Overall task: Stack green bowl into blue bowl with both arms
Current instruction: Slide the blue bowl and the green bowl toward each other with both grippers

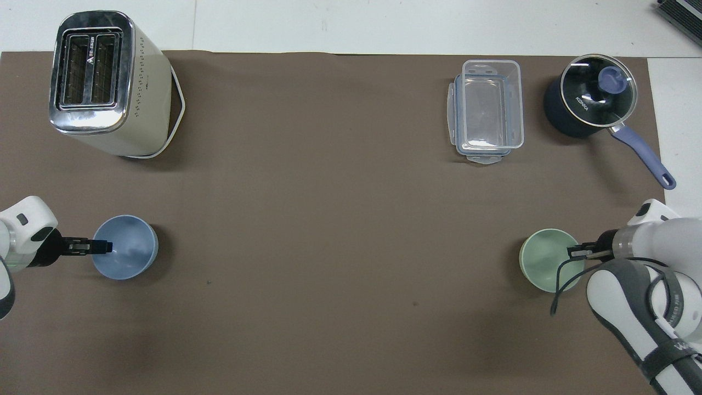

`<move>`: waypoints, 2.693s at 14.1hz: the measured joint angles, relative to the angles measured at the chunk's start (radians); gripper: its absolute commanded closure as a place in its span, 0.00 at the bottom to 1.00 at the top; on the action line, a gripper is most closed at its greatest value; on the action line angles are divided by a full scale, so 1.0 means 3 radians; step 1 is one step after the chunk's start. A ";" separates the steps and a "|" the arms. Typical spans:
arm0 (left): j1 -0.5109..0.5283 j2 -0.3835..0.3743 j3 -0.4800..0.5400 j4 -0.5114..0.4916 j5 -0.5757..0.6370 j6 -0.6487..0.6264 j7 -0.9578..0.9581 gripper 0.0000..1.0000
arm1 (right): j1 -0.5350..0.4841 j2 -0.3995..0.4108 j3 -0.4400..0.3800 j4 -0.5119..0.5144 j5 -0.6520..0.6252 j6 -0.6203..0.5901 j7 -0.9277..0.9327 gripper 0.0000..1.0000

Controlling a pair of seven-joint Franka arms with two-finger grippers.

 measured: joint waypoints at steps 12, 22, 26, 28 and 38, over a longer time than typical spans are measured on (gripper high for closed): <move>-0.0504 -0.0653 -0.0159 0.0025 -0.0006 -0.0423 -0.0613 1.00 | 0.0267 -0.0242 0.0060 0.0538 0.0275 -0.0713 0.0112 1.00; -0.2161 -0.0471 -0.0474 0.0037 0.0067 -0.0058 -0.2932 1.00 | 0.0853 -0.0242 0.0068 0.0600 0.0341 -0.0728 0.0773 1.00; -0.2569 0.0096 -0.0481 0.0268 0.0311 0.0328 -0.3666 1.00 | 0.0923 -0.0242 0.0067 0.0605 0.0409 -0.0726 0.0821 1.00; -0.2658 0.0318 -0.0480 0.0366 0.0322 0.0503 -0.3740 1.00 | 0.0944 -0.0242 0.0067 0.0605 0.0414 -0.0726 0.0821 1.00; -0.2708 0.0446 -0.0451 0.0554 0.0324 0.0530 -0.3782 0.00 | 0.1251 -0.0242 0.0207 0.0613 0.0419 -0.0686 0.1276 1.00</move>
